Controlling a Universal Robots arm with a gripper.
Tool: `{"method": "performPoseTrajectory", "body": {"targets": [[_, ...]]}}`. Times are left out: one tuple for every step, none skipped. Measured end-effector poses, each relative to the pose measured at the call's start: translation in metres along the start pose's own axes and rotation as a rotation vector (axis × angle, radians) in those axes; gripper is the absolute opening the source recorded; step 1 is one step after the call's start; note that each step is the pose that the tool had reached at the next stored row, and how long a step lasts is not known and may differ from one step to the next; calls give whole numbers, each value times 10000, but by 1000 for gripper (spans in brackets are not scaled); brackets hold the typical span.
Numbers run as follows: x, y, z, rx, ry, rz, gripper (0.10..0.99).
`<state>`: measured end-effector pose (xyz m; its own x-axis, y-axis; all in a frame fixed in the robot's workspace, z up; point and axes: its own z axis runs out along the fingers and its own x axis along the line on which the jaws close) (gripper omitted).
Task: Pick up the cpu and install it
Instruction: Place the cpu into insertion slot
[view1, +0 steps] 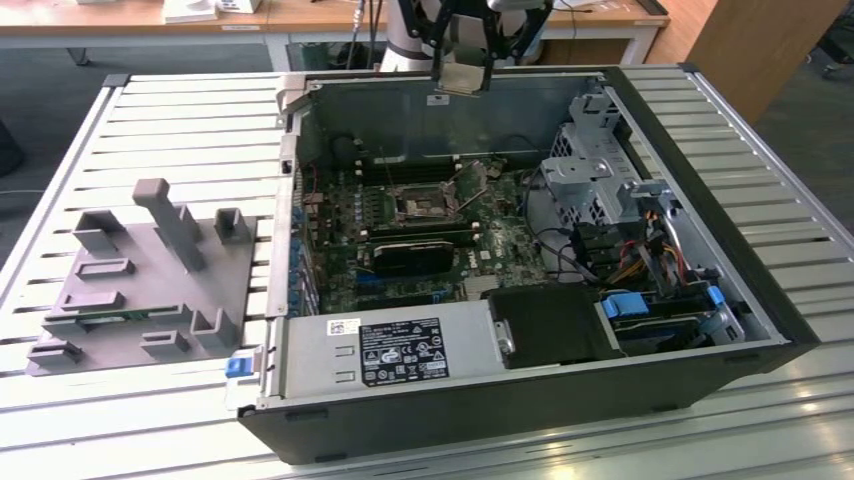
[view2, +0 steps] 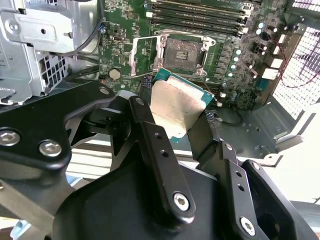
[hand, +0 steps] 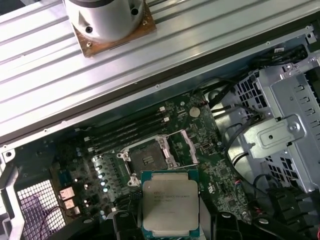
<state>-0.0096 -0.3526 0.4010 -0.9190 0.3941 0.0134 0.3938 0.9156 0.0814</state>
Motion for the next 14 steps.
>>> {"method": "performPoseTrajectory", "body": {"targets": [[0, 0, 0, 0, -4, 52, 541], [0, 0, 1, -1, -8, 103, 541], [0, 0, 1, -2, -13, 153, 541], [0, 0, 2, -3, -17, 207, 541], [0, 0, 2, -3, -21, 253, 541], [0, 0, 2, -4, -24, 296, 541], [0, 0, 2, -4, -28, 337, 541], [0, 0, 3, -5, -31, 378, 541], [0, 0, 3, -5, -34, 419, 541], [0, 0, 3, -6, -38, 461, 541], [0, 0, 3, -6, -41, 504, 541], [0, 0, 4, -7, -44, 540, 541], [0, 0, 4, -8, -48, 581, 541], [0, 0, 4, -8, -50, 618, 541]]}}
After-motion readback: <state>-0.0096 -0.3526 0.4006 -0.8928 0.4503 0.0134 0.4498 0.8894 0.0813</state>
